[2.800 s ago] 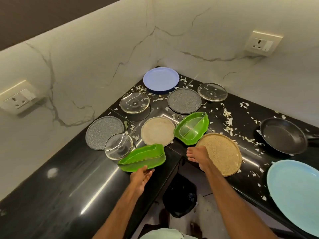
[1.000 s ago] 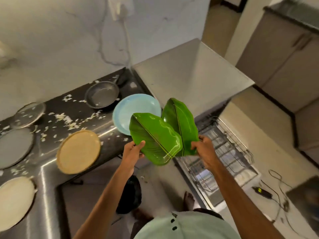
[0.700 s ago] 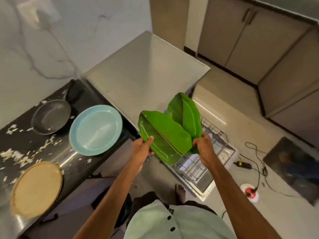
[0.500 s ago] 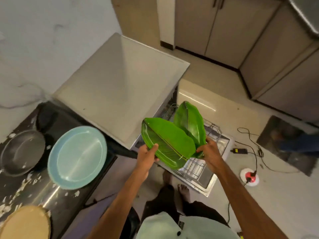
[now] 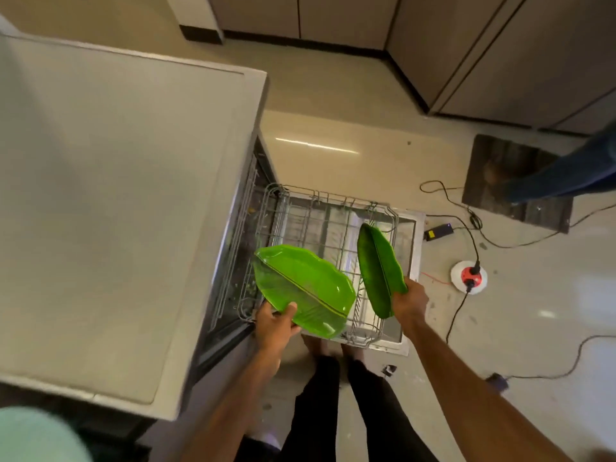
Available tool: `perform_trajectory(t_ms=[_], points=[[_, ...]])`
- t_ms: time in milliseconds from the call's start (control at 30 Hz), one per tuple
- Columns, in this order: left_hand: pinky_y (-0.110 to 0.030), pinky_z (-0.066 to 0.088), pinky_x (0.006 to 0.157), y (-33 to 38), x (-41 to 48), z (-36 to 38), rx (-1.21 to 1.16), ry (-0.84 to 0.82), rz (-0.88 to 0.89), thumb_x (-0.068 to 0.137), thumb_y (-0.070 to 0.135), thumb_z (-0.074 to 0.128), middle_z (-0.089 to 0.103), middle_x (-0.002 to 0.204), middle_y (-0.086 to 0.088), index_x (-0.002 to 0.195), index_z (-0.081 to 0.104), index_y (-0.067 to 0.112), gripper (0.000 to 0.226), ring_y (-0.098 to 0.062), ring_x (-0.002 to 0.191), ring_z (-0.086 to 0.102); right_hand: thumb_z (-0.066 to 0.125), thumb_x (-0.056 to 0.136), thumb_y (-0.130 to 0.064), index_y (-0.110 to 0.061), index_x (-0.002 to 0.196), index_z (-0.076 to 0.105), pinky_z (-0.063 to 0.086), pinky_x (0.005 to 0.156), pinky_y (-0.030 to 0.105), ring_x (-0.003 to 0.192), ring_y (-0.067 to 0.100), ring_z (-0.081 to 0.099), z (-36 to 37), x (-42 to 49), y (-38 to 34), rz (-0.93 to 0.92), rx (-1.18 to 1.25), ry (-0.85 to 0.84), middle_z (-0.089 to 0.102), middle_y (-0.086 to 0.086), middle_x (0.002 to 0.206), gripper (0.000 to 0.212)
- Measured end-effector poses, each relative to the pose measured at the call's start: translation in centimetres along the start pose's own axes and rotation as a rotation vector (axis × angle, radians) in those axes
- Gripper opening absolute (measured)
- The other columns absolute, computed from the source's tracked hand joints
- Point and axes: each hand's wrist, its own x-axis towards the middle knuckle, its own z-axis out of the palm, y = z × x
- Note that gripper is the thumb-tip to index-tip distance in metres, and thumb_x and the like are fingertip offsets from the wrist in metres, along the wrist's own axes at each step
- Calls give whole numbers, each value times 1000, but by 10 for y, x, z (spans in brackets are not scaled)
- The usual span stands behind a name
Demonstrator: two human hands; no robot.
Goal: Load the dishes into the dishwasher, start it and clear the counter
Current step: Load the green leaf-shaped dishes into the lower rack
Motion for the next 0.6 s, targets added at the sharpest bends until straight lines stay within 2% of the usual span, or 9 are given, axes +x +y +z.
perform_trajectory(t_ms=[100, 200, 300, 433, 533, 600], points=[[-22, 57, 49, -22, 41, 6, 10, 21, -36, 96, 0, 61, 64, 110, -15, 117, 55, 8, 23, -32, 95, 65, 55, 87, 4, -8, 117, 74, 54, 80, 40, 95, 40, 68, 27, 32, 21, 45, -20, 41, 73, 21, 100, 37], [-24, 58, 50, -46, 80, 6, 23, 72, -72, 97, 2, 62, 65, 116, -21, 117, 55, 8, 22, -35, 99, 65, 53, 84, 9, -9, 117, 75, 54, 77, 36, 90, 34, 67, 45, 62, 34, -6, -12, 52, 73, 18, 96, 44], [-25, 58, 52, -62, 109, 8, 10, 104, -92, 96, 4, 63, 63, 122, -25, 121, 55, 6, 26, -34, 96, 65, 51, 84, 11, -8, 119, 74, 58, 89, 43, 96, 32, 69, 54, 95, 42, -99, 12, 28, 74, 17, 103, 46], [-27, 61, 58, -69, 130, 16, -99, 87, -113, 96, 5, 64, 65, 118, -13, 121, 55, 13, 27, -24, 88, 67, 51, 84, 13, -10, 122, 73, 54, 94, 39, 101, 20, 64, 58, 137, 40, -273, -49, -133, 74, 13, 113, 49], [-32, 63, 65, -71, 145, 22, -181, 81, -137, 97, 6, 63, 67, 113, -5, 111, 58, 19, 20, -22, 89, 69, 51, 85, 12, -13, 122, 73, 54, 96, 40, 108, 26, 67, 63, 169, 35, -376, -135, -254, 74, 13, 114, 50], [-35, 64, 70, -71, 154, 27, -226, 85, -156, 97, 6, 63, 68, 109, -2, 104, 59, 24, 19, -22, 92, 68, 51, 86, 12, -10, 123, 73, 52, 94, 33, 109, 27, 66, 67, 185, 29, -426, -215, -324, 74, 13, 117, 48]])
